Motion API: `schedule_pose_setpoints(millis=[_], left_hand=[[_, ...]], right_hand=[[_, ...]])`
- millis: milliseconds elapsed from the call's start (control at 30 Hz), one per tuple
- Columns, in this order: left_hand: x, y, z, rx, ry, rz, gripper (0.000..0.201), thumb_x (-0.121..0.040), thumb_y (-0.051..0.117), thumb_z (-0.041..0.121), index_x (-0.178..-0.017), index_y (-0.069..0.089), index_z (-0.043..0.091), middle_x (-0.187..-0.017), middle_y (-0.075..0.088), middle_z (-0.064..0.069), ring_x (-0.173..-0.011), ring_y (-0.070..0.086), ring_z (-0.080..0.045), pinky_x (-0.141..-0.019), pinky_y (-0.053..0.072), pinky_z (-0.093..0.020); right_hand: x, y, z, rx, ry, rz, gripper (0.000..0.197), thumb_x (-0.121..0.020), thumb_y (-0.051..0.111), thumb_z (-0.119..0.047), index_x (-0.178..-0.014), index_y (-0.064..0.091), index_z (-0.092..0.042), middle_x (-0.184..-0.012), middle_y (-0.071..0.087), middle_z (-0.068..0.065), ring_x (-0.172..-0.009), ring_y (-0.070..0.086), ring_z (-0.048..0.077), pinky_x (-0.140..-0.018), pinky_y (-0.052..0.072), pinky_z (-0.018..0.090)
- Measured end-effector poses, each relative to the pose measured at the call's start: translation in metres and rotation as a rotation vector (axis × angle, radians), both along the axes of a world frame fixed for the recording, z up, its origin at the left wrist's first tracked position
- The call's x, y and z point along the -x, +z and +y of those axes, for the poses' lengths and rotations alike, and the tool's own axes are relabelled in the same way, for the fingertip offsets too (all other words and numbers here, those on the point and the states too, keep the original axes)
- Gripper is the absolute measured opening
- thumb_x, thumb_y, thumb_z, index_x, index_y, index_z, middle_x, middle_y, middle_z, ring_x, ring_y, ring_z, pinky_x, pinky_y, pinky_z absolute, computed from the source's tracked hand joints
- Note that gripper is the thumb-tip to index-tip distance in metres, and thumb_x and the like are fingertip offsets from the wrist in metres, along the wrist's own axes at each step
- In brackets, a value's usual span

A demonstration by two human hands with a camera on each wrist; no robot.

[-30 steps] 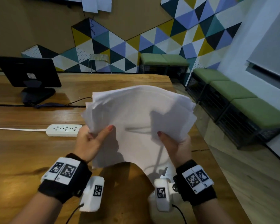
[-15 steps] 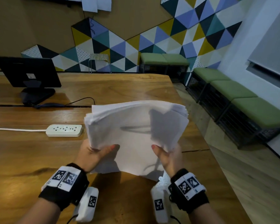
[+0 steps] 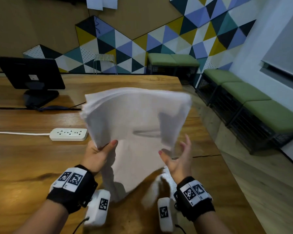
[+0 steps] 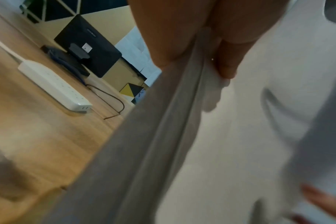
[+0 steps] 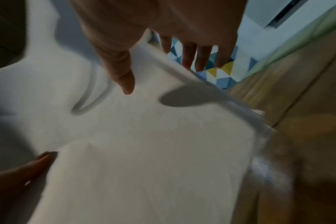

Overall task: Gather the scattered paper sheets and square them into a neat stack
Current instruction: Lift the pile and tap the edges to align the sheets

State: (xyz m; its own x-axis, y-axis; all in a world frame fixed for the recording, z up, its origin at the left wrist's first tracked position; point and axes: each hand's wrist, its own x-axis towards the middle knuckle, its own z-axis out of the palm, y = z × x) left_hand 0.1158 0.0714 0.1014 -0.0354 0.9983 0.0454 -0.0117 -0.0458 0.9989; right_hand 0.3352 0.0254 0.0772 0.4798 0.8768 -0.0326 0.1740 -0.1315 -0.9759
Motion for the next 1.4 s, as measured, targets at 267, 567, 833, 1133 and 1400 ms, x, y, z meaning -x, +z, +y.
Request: schedule_pose_setpoints(millis=[267,567,833,1133,1400], left_hand=[[-0.011,-0.009,-0.003,0.227,-0.056,-0.607,0.030,-0.053,0.082,0.020,-0.074,0.072,0.002,-0.069,0.076,0.001,-0.066,0.071,-0.005,-0.060,0.054,-0.014],[0.061,-0.011,0.020,0.309,-0.013,-0.729,0.019,-0.051,0.076,0.023,-0.069,0.077,0.016,-0.075,0.076,0.000,-0.064,0.072,-0.012,-0.056,0.058,-0.024],[0.068,-0.010,0.026,0.161,-0.244,0.081,0.029,-0.051,0.083,0.028,-0.078,0.076,0.019,-0.070,0.071,-0.002,-0.071,0.063,-0.020,-0.064,0.051,-0.029],[0.042,0.006,0.014,-0.158,-0.039,0.101,0.026,-0.079,0.061,-0.004,-0.075,0.070,0.021,-0.066,0.072,0.018,-0.067,0.065,0.004,-0.062,0.049,-0.007],[0.031,-0.019,0.000,-0.021,0.045,0.153,0.023,-0.082,0.059,0.000,-0.104,0.059,0.001,-0.082,0.060,0.003,-0.081,0.058,-0.016,-0.062,0.048,-0.017]], right_hand=[[-0.006,-0.029,-0.016,-0.072,0.120,1.046,0.064,-0.058,0.078,-0.007,-0.119,0.058,-0.009,-0.106,0.069,0.014,-0.098,0.066,0.034,-0.080,0.056,0.049],[-0.061,-0.018,-0.010,-0.226,0.043,0.601,0.064,-0.023,0.093,-0.033,-0.079,0.073,-0.011,-0.072,0.076,-0.006,-0.067,0.070,0.008,-0.058,0.056,0.022],[-0.060,-0.003,0.001,-0.089,0.192,0.153,0.024,-0.075,0.065,0.010,-0.075,0.065,-0.013,-0.060,0.070,-0.012,-0.062,0.061,0.002,-0.064,0.048,0.027],[-0.035,-0.006,-0.001,-0.232,-0.039,0.116,0.027,-0.079,0.065,0.003,-0.076,0.062,-0.023,-0.059,0.069,-0.023,-0.063,0.062,-0.014,-0.060,0.050,0.008],[-0.025,-0.018,-0.008,-0.115,-0.108,0.049,0.015,-0.082,0.063,-0.001,-0.092,0.061,-0.013,-0.078,0.063,-0.006,-0.068,0.063,-0.003,-0.062,0.051,0.016]])
